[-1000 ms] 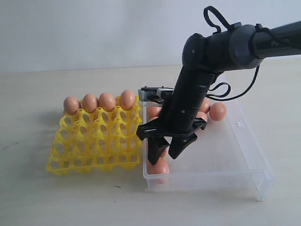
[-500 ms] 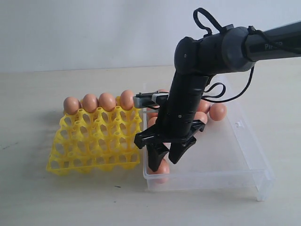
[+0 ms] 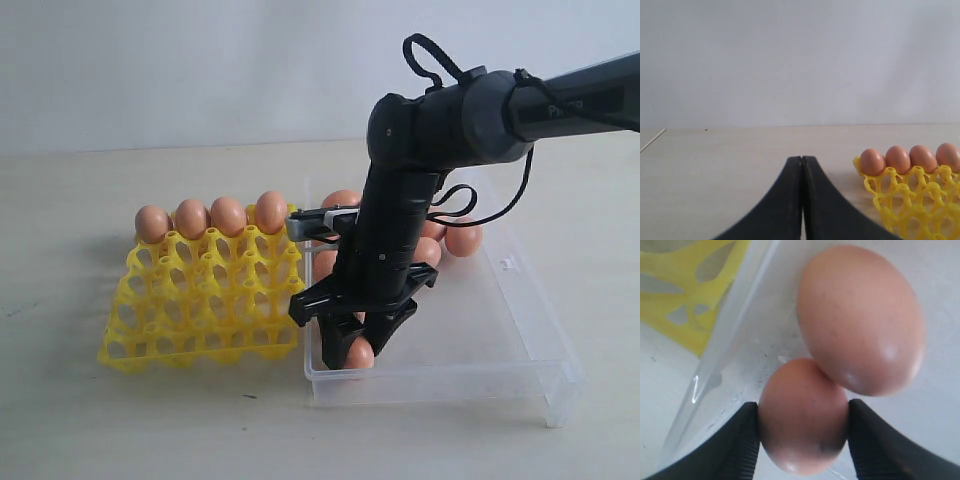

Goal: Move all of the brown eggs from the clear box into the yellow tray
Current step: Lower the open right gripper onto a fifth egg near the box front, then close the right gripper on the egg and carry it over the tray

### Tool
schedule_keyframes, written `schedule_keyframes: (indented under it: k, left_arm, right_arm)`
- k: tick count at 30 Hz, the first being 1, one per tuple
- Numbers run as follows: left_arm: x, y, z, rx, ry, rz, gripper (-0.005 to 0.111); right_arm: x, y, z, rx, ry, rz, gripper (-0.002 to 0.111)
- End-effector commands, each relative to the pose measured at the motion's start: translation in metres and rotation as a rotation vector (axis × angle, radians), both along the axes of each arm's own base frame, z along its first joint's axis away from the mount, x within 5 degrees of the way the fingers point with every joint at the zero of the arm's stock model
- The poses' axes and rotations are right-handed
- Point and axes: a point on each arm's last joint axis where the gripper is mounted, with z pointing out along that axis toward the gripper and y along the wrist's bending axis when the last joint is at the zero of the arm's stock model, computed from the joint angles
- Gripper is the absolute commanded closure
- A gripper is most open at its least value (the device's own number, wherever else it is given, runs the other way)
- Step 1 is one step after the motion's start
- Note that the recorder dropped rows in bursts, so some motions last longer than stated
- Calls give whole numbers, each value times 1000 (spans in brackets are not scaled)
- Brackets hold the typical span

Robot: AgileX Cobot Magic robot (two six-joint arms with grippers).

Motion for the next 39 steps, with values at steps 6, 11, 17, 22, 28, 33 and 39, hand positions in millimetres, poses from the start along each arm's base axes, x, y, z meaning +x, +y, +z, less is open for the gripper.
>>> schedule_keyframes:
  k: [6, 11, 17, 22, 28, 33, 39]
  left_arm:
    - [0, 0, -1, -11, -3, -3, 107]
    - [0, 0, -1, -11, -3, -3, 107]
    - [0, 0, -1, -11, -3, -3, 107]
    - [0, 0, -1, -11, -3, -3, 107]
    - [0, 0, -1, -11, -3, -3, 107]
    - [0, 0, -1, -11, -3, -3, 107]
    - [0, 0, -1, -11, -3, -3, 107]
  right_arm:
    - [7, -10, 49, -8, -214, 24, 108]
    - [11, -5, 88, 127, -395, -43, 108]
    - [6, 30, 122, 458, -560, -101, 108]
    - [-4, 69, 121, 607, -719, -105, 108]
    - [-10, 116, 81, 714, -917, -168, 108]
    - [-18, 140, 42, 758, -1012, -212, 108]
    - [-21, 150, 16, 746, -1006, -209, 108]
